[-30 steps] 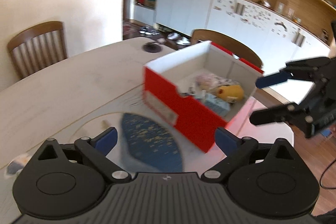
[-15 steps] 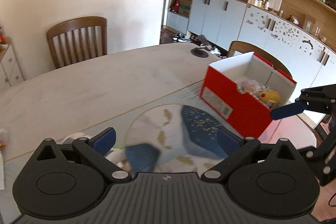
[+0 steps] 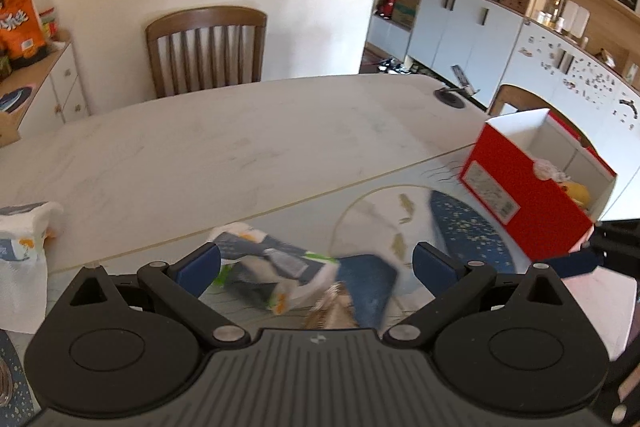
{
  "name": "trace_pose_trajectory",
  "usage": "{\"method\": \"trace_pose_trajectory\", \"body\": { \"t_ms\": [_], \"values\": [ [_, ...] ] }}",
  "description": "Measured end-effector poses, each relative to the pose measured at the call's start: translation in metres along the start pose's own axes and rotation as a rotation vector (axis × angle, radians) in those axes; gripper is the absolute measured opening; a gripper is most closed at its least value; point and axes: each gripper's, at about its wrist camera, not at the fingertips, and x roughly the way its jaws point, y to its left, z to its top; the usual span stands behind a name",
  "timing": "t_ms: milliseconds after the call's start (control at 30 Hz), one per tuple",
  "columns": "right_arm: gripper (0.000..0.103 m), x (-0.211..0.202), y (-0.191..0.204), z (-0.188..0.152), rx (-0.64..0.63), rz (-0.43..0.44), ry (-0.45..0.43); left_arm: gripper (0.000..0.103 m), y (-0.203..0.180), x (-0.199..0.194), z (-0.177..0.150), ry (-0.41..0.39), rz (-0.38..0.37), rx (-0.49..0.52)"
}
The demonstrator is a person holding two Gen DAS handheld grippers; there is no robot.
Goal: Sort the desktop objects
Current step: 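Close the left tool on the white-blue bag while the right tool grasps the silver foil packet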
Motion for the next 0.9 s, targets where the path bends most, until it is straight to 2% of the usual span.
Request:
{"method": "trace_pose_trajectory", "body": {
  "t_ms": [367,633,900],
  "values": [
    [0.087,0.059,0.031,0.014,-0.001,0.027,0.065,0.103,0.029,0.033,-0.002,0.034,0.042,-0.004],
    [0.087,0.097,0.033,0.021,0.000,0.011,0.124,0.103,0.065,0.066,0.012,0.092,0.020,-0.131],
    [0.087,0.125,0.030,0.022,0.007,0.002,0.170,0.103,0.085,0.101,0.013,0.193,-0.011,-0.219]
  ]
}}
